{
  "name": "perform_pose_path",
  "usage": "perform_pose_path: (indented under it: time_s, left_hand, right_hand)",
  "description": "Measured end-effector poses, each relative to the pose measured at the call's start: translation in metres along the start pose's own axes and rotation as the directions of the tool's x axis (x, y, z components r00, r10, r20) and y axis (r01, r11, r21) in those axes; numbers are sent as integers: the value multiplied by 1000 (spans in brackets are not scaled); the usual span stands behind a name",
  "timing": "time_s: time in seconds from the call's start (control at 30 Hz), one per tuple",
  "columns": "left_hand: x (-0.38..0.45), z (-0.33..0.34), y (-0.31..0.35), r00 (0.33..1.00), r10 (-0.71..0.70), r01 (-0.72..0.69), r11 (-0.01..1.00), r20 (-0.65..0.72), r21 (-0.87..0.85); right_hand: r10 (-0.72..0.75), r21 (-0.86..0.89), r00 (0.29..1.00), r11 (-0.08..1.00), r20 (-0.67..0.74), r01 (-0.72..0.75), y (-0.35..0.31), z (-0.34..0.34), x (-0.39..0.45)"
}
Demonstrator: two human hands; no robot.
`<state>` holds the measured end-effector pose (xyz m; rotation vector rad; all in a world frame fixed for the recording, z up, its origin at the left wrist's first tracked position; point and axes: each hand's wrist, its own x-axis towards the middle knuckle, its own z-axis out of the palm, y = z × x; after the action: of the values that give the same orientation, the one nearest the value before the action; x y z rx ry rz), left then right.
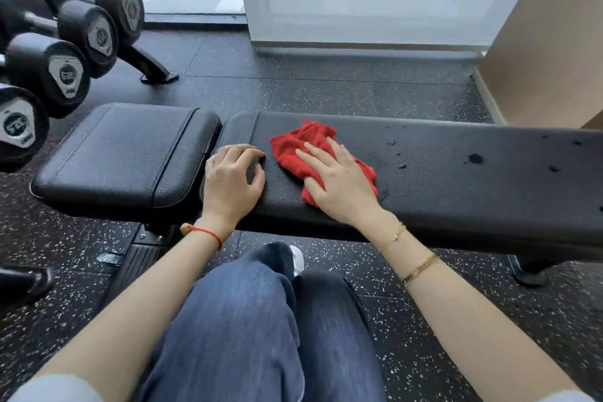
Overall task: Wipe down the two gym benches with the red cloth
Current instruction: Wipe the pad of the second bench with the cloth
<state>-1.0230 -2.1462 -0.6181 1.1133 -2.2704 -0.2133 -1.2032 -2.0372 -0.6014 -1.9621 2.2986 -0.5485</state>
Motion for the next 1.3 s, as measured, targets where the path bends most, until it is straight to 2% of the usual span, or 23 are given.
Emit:
perform_pose_path:
  time_s: [0.2,0.33,0.43,0.53,0.6,0.73,0.93,1.0,1.17,1.23,1.3]
  left_hand:
    - [1,0,1,1000,25,-25,1000,-7,15]
    - [6,-1,4,999,-9,8,1000,33,12]
    - [13,2,13,995,-95,96,995,12,-17]
    - [15,9,24,994,-112,112,993,15,-22]
    - [15,14,29,993,-116,117,993,21,-16]
    - [13,18,28,993,-120,121,993,13,-10]
    - [10,17,32,992,-125,125,992,5,-23]
    - [9,18,32,993,-121,121,992,2,-23]
    - [8,18,30,993,-115,115,993,6,-14]
    - [8,17,29,994,-109,110,994,8,-21]
    - [7,17,29,995,-100,100,995,2,-27]
  right_hand:
    - [146,-54,988,988,-46,-148,38,-10,18]
    - [245,-64,970,968,2,-244,37,-10,59]
    - [142,-69,989,988,30,-140,14,-1,63]
    - [19,-57,999,998,26,-17,-2,2,36]
    - [-13,-25,1000,1000,9,13,0,-2,11]
    - [48,0,999,999,-22,-48,20,-8,-9]
    - [253,-63,966,964,-53,-257,40,-9,57]
    - [236,-70,971,969,-26,-238,29,-4,71]
    - [29,-34,1000,999,-12,-29,6,0,36]
    - [8,-15,1000,1000,-11,-8,16,-5,17]
    - [50,-12,999,999,-12,-50,34,-13,11]
